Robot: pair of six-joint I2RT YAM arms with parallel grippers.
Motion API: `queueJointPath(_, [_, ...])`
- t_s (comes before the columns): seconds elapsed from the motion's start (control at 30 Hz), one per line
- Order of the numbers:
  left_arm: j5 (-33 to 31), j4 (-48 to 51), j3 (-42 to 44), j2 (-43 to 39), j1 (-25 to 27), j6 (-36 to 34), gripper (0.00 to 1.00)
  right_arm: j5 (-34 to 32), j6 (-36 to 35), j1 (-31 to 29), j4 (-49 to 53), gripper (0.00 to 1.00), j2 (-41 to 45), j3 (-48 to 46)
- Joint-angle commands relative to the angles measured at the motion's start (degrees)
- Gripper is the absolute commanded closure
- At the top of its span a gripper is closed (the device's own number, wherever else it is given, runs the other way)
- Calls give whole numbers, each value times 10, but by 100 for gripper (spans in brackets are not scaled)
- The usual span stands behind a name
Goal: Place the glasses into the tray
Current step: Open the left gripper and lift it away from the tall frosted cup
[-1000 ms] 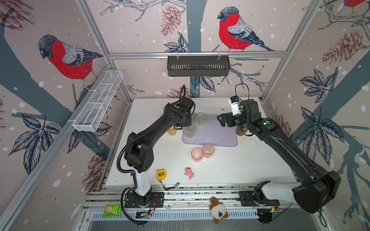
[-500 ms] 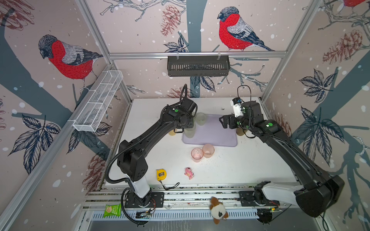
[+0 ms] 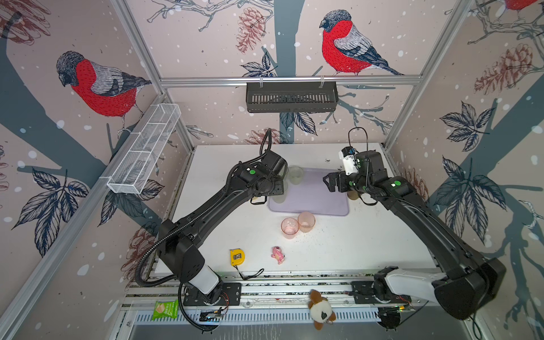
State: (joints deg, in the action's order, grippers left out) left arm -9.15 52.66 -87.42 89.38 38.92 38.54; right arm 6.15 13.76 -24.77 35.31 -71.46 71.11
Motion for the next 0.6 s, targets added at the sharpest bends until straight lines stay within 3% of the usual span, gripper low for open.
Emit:
queueJointPath(0.0, [-10, -12, 11, -18, 2, 5, 30, 1, 23, 0, 9, 0, -1, -2])
queueJointPath(0.2, [-2, -18, 35, -52, 2, -17, 22, -15, 51, 0, 19, 0, -1, -17])
queueJointPath(0.37, [19, -46, 62, -83, 2, -36, 2, -26, 81, -1, 33, 0, 2, -27])
queueJointPath(0.57, [43, -85, 103, -122, 2, -58, 1, -44, 122, -6, 49, 0, 4, -38])
